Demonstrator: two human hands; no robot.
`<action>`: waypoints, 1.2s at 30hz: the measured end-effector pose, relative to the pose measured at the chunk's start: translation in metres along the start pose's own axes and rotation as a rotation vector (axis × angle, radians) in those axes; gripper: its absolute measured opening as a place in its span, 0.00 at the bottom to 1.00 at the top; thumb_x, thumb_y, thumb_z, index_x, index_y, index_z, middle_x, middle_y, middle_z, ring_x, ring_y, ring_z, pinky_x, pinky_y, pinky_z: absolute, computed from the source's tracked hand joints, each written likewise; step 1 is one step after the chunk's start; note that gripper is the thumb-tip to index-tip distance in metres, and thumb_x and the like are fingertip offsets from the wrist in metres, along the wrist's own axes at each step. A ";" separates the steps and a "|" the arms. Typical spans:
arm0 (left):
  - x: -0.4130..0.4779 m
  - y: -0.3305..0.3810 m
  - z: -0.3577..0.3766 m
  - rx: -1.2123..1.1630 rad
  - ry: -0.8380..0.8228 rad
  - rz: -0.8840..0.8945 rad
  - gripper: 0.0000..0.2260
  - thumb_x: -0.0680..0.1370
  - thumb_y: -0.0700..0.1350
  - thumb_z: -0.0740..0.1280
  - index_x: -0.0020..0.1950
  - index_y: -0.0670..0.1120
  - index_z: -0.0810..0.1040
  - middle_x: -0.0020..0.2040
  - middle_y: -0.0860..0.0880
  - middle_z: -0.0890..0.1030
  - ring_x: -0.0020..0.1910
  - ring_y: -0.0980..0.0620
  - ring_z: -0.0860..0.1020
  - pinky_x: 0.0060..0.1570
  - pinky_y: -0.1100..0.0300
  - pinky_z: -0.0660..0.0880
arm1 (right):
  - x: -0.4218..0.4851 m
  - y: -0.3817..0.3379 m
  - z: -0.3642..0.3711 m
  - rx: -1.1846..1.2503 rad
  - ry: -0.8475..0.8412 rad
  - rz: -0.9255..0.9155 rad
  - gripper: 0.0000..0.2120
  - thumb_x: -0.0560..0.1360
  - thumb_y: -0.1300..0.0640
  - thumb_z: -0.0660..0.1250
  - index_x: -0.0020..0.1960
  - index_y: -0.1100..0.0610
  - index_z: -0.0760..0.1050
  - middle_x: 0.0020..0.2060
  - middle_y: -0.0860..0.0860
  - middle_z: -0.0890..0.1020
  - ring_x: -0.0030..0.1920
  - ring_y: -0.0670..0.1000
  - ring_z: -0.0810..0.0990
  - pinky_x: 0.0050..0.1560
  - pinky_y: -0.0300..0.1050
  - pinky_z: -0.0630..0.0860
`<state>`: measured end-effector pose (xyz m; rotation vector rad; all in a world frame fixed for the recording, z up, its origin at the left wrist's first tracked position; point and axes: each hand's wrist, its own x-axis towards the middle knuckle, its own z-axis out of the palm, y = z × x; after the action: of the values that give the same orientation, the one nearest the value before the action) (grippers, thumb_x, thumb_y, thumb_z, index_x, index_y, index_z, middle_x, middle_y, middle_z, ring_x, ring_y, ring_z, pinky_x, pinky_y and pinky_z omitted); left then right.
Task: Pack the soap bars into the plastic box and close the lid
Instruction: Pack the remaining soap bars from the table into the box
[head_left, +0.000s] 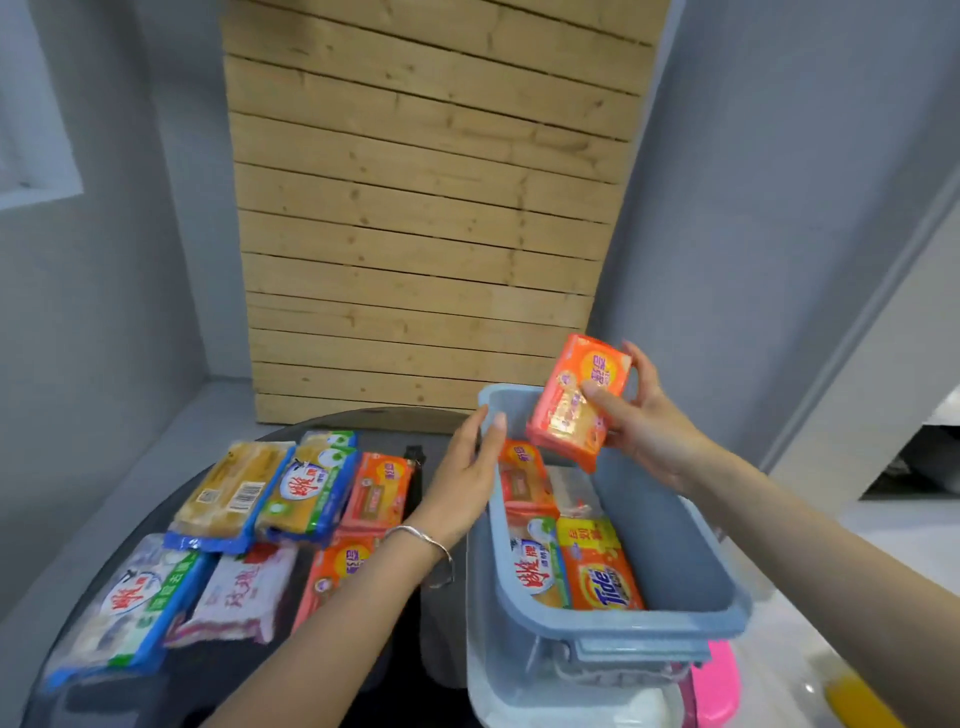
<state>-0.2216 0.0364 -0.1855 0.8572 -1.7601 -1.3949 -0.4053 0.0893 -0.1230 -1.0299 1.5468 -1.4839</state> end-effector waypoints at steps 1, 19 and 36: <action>0.002 0.000 0.006 -0.046 0.015 -0.021 0.26 0.78 0.57 0.56 0.74 0.51 0.58 0.74 0.51 0.64 0.69 0.58 0.64 0.67 0.62 0.60 | 0.001 0.007 -0.007 -0.035 0.003 -0.010 0.29 0.75 0.57 0.68 0.68 0.41 0.57 0.53 0.52 0.79 0.49 0.51 0.82 0.39 0.45 0.82; 0.013 -0.017 0.011 -0.105 0.030 -0.089 0.29 0.76 0.51 0.64 0.74 0.54 0.56 0.46 0.62 0.75 0.33 0.73 0.78 0.26 0.77 0.71 | 0.040 0.039 -0.010 -0.416 -0.104 0.239 0.30 0.74 0.65 0.68 0.70 0.52 0.59 0.61 0.58 0.75 0.58 0.56 0.77 0.52 0.52 0.78; 0.011 -0.016 0.009 -0.139 0.002 -0.081 0.29 0.76 0.48 0.65 0.74 0.55 0.55 0.49 0.59 0.75 0.33 0.70 0.79 0.27 0.74 0.74 | 0.048 0.061 0.004 -0.496 0.060 0.436 0.43 0.62 0.53 0.80 0.68 0.53 0.57 0.58 0.56 0.77 0.53 0.55 0.80 0.53 0.54 0.79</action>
<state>-0.2341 0.0287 -0.2009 0.8622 -1.6209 -1.5485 -0.4236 0.0440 -0.1834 -0.8363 2.0840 -0.8571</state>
